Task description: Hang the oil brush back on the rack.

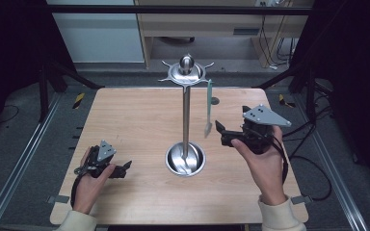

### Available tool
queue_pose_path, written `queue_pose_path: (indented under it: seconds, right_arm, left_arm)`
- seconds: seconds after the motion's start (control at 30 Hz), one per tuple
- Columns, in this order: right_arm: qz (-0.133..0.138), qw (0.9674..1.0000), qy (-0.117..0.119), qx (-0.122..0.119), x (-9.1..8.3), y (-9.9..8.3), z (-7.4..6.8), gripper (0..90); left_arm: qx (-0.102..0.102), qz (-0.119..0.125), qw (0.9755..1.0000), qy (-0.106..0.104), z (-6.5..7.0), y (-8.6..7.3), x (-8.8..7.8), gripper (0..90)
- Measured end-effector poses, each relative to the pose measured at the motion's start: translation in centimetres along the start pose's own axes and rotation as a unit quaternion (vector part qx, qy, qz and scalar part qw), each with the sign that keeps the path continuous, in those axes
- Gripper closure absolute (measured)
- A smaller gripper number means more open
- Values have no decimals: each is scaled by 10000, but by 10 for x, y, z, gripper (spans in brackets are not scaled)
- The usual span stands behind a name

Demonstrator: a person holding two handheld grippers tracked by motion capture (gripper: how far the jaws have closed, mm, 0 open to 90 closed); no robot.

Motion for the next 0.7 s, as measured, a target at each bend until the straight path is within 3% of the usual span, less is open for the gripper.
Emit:
queue_pose_path:
  seconds: [0.3, 0.5, 0.7]
  right_arm:
    - [73, 9996, -72, 258, -5, -16, 23, 74]
    - [-163, 9983, -297, 473, -2, -39, 44, 112]
    - [-330, 9966, -313, 680, 3, -62, 59, 122]
  left_arm:
    - [-40, 29, 10000, -6, -1, 0, 0, 30]
    - [-46, 31, 10000, -20, -1, 0, 0, 30]
    - [-48, 30, 10000, -18, -1, 0, 0, 30]
Point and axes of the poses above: each handheld gripper's, and its own axes: x roughly forward along the jaws, y roughly out of its top, z roughly to its right, the point moved 4 cm from there along x, roughly forward along the jaws, and after that the axes turned 15 degrees about y, right-handed, at the moved point
